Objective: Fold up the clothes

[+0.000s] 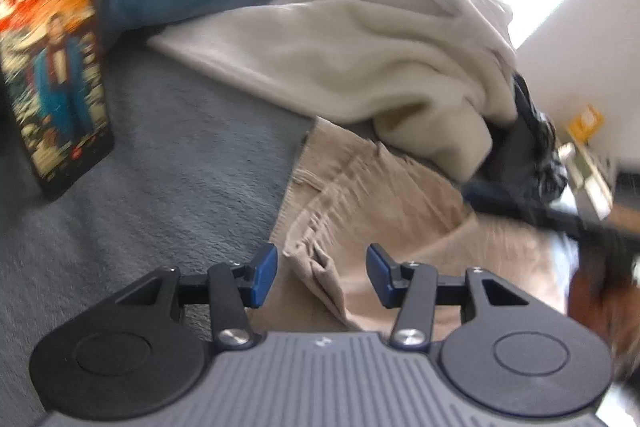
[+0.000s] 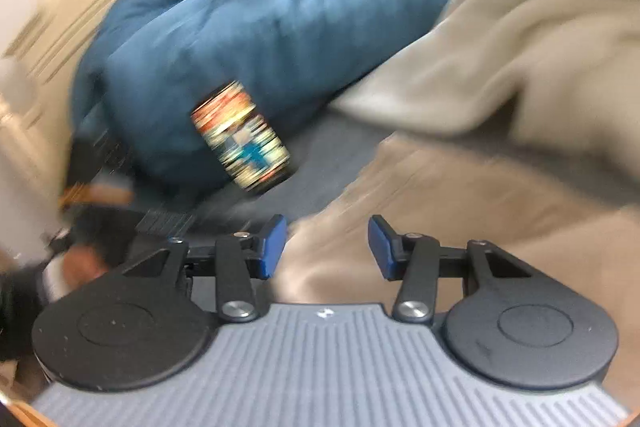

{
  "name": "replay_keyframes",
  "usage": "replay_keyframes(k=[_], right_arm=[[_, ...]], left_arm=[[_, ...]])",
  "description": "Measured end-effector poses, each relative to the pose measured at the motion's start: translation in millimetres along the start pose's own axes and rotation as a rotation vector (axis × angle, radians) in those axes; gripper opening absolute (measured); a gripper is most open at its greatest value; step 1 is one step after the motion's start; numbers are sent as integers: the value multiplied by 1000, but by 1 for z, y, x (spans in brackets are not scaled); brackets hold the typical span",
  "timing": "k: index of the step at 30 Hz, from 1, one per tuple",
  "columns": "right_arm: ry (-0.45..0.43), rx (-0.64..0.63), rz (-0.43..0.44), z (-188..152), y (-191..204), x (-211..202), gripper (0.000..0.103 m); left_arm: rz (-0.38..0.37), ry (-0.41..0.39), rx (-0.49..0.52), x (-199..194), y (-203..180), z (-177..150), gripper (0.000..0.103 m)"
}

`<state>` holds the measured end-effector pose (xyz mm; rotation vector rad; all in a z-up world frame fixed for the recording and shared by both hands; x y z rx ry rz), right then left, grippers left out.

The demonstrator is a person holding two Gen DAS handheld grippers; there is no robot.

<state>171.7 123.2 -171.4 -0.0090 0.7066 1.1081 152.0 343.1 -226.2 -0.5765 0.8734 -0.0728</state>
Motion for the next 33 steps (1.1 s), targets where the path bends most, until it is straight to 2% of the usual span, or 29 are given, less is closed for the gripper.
replay_keyframes(k=[3,7,10,12,14,17,20,23,26,31,33], right_arm=[[55,-45,-61,15,-28,20,45],[164,-62,-60,17,-51,53,44],[228,-60,-41,14,-61,73,43],[251,-80,-49,12,-63,77,37],[269,-101,-63,11,-64,79,17],[266,-111,-67,12,-63,76,6],[231,-178,-97,16,-53,70,4],[173,-278,-117,29,-37,66,4],[118,-361,-112,42,-20,67,4],[168,-500,-133,36,-8,97,4],[192,-494,-135,28,-11,112,4]], left_arm=[[21,10,50,6,-5,-5,49],[30,10,56,10,-3,-9,48],[37,-5,45,9,-2,-8,43],[41,-16,31,10,-1,-6,36],[62,-19,14,14,1,-5,29],[87,-30,-14,18,3,-5,22],[76,-80,-27,11,0,-6,16],[70,-125,-42,-1,-2,-10,15],[74,-133,-70,-9,0,-16,14],[100,-100,-98,-7,9,-24,13],[108,-85,-104,-4,12,-24,13]])
Point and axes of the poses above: each gripper's, at about its wrist camera, not at the fingertips, and x roughly the way its jaws point, y to its left, z to its top, the point moved 5 cm from there along x, roughly the way its jaws point, and after that the axes turned 10 degrees about -x, right-handed, at the moved point
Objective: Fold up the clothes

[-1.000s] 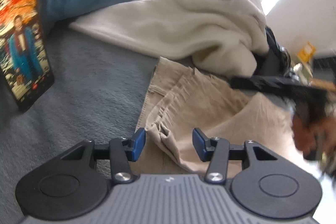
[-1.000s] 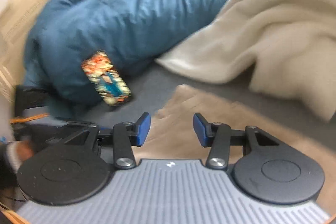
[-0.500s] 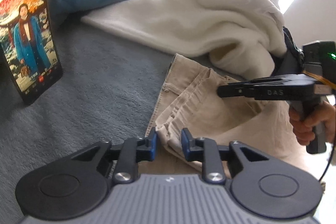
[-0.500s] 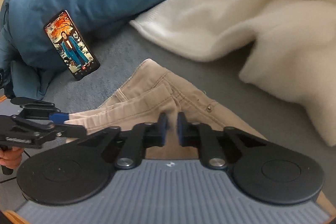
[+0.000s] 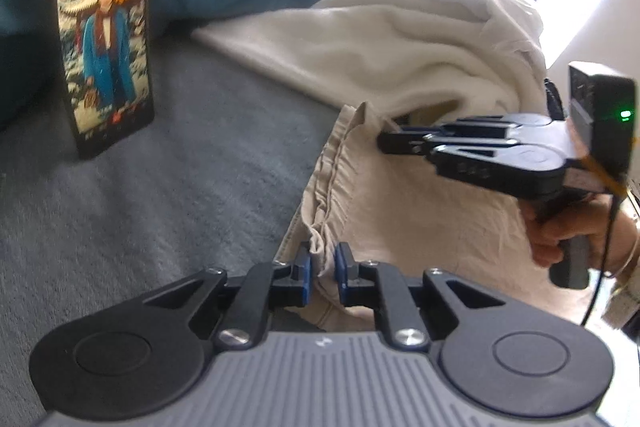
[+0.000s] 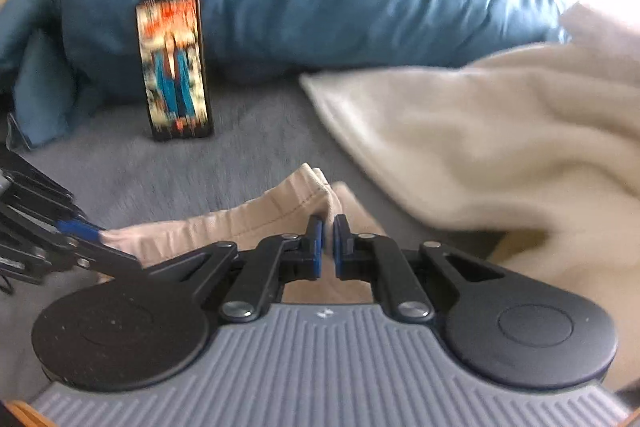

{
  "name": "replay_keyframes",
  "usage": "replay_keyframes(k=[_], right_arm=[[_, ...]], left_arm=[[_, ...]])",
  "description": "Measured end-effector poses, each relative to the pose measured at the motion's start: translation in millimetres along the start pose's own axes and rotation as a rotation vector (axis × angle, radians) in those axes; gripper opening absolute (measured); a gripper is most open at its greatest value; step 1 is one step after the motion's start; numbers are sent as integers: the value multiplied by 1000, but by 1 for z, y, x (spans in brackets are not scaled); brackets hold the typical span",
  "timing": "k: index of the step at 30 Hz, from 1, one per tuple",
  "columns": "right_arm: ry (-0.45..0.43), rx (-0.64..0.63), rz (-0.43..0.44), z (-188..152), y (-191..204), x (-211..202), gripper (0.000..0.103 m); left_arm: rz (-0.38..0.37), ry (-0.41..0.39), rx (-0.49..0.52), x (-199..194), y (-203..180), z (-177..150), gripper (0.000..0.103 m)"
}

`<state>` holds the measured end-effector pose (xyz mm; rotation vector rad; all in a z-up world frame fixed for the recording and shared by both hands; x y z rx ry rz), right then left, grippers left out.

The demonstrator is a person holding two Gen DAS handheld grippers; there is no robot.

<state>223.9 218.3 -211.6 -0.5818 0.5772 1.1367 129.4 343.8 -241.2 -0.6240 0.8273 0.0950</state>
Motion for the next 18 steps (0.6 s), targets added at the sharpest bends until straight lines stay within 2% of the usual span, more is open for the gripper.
replay_keyframes(k=[3,5,7,9,10,15,18], right_arm=[[-3,82,17,-7,-7,17,7],[-17,180,31,-12,-16,23,10],[-27,269,53,-14,-24,23,11],[-48,326,29,-14,-32,13,22],[-61,342,-4,-15,-37,5,30],[-152,482,-108,-41,-72,-73,30],[-187,577,-187,-80,-90,-135,30]], left_arm=[[19,33,22,6,1,0,15],[33,48,37,8,2,0,20],[42,55,40,8,3,2,30],[64,44,57,2,4,5,52],[75,27,63,-3,4,7,57],[106,-78,89,-30,4,20,59],[74,-125,137,-34,-12,31,60]])
Point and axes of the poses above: each gripper's, at about its wrist camera, not at the fingertips, and x roughly the way its jaws point, y to its left, z to its top, the point moved 5 cm from there along x, roughly the way its jaws point, and after that the axes turned 10 degrees about -x, right-handed, at the moved point
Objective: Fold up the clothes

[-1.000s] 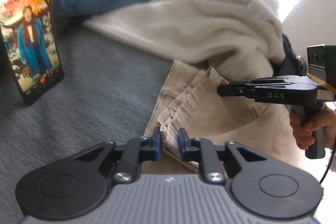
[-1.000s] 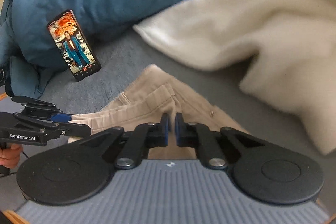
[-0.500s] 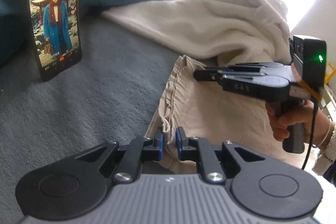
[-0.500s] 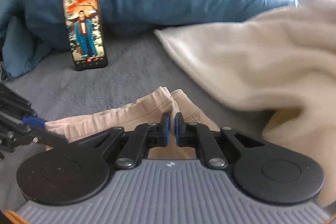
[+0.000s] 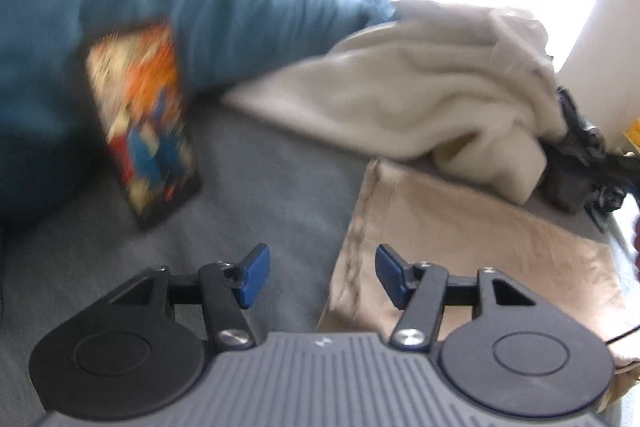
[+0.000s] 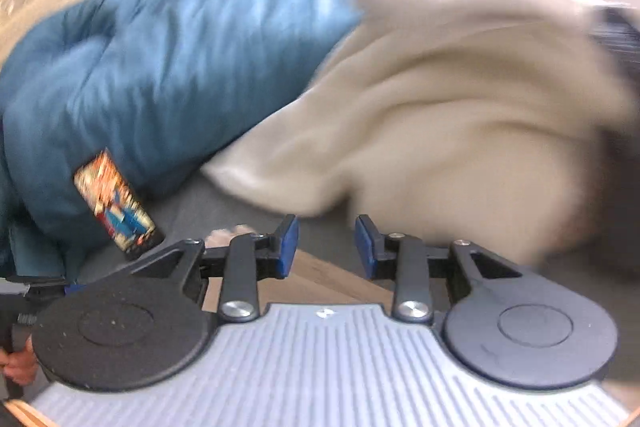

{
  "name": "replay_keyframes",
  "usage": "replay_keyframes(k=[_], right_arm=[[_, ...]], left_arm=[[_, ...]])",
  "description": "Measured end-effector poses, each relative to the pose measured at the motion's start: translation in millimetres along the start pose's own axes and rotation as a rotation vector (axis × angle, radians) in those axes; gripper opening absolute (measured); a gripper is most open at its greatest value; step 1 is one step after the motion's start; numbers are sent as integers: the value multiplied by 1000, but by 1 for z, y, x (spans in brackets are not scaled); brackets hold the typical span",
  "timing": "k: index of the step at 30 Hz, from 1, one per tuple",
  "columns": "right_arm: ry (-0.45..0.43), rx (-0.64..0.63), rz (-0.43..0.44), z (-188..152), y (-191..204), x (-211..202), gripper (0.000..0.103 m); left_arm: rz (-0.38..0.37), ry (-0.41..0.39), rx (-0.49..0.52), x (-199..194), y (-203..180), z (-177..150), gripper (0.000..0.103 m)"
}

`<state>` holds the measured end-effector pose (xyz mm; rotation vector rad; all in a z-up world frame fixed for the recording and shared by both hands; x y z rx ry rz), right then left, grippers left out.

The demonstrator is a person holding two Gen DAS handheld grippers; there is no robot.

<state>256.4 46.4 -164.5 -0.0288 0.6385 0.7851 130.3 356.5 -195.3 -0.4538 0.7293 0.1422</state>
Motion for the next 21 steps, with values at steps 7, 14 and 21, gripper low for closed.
replay_keyframes(k=[7,14,21], right_arm=[[8,113,-270,-65,-65,-122,26],[78,0,-299,-97,-61,-97,19],[180,-48,-363,-120,-93,-57,12]], left_arm=[[-34,42,42,58,-64,14,62],[113,79,122,116,-83,-2,61],[158,50,191,117,-83,-11,76]])
Point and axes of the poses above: each gripper's, at about its wrist camera, not at the fingertips, and x roughly the way its jaws point, y to its left, z to its top, the point moved 5 cm from there along x, roughly the way its jaws point, and after that the axes turned 10 degrees about -x, right-handed, at the moved point
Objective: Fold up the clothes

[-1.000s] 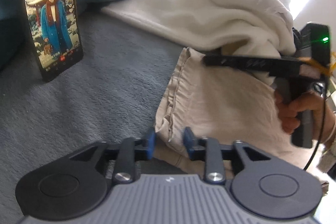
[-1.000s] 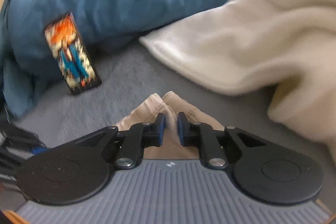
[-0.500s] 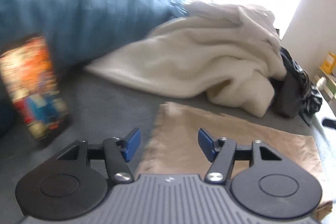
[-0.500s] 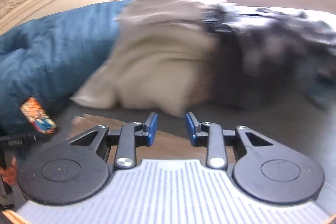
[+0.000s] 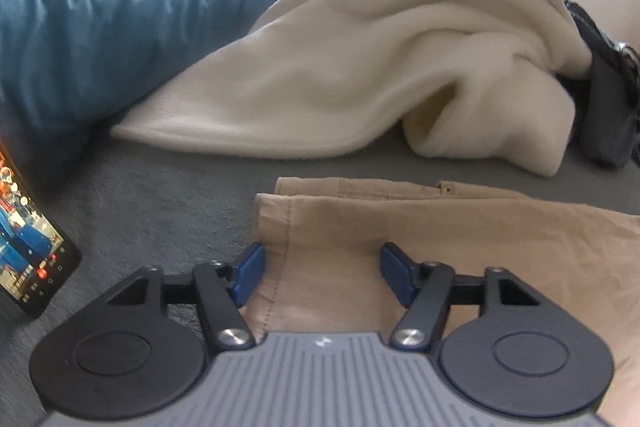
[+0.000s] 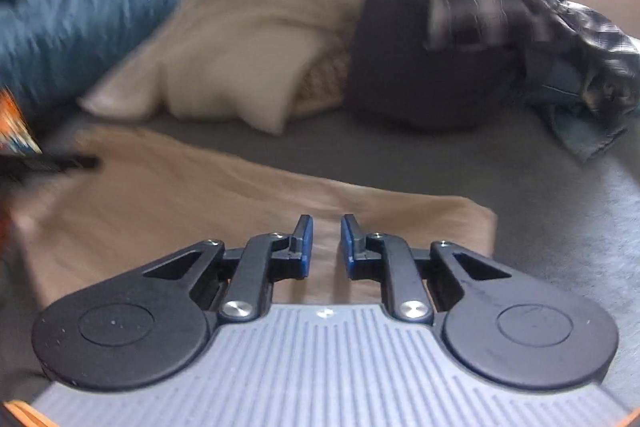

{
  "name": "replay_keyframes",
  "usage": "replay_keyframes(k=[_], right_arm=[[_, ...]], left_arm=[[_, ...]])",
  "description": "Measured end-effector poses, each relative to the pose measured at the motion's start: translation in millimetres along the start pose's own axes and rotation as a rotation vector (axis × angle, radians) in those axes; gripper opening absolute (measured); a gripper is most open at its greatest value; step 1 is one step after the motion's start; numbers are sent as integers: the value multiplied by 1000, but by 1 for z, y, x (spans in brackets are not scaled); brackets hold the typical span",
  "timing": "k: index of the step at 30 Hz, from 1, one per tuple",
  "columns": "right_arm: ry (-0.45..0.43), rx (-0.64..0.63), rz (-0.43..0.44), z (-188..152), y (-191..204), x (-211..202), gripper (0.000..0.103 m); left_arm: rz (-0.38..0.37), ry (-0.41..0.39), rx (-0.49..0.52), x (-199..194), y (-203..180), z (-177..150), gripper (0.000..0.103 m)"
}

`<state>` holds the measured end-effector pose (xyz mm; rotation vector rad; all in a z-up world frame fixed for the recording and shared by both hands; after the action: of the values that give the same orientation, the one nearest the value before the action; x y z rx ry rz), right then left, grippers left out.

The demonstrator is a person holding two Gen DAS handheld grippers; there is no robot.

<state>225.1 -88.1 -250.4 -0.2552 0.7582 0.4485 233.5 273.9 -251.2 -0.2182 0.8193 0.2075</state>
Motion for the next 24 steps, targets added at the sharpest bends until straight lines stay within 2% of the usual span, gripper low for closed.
replay_keyframes(k=[4,5,7,8,10,13,15,19,22,24], right_arm=[[26,87,-14,-30,-44,-3,0],[34,99,-33,-34,-52,-9,0],[49,97,-84,-38,-62,-23,7],[33,109,-70,-37,-63,-33,7],[-30,130,18,-33,-57,-57,7],[-64,-9,163,-30,-13,-77,7],[-28,-131,244,-37,20,-79,5],[150,-258,203,-96,24,-73,5],[202,-147,120,-109,-7,-88,5],[153,-90,103,-102,-10,-107,5]], left_arm=[[-28,51,-96,10,16,1,82],[-29,54,-101,11,17,1,83],[-27,53,-101,12,19,0,84],[-21,48,-91,12,18,0,85],[-9,42,-79,12,16,-1,85],[2,40,-80,12,16,-2,86],[8,33,-70,12,15,-3,86],[20,15,-35,13,12,-5,87],[26,9,-28,15,12,-4,87],[30,6,-23,15,12,-4,87]])
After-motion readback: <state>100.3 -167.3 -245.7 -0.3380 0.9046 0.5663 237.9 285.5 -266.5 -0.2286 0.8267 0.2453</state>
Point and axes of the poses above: each gripper's, at about its wrist camera, not at the fingertips, and x roughly the way its jaws point, y to its left, z to its top, the point moved 5 cm from there along x, roughly the way its jaws point, and after that the axes turned 10 degrees about -x, right-handed, at the moved point
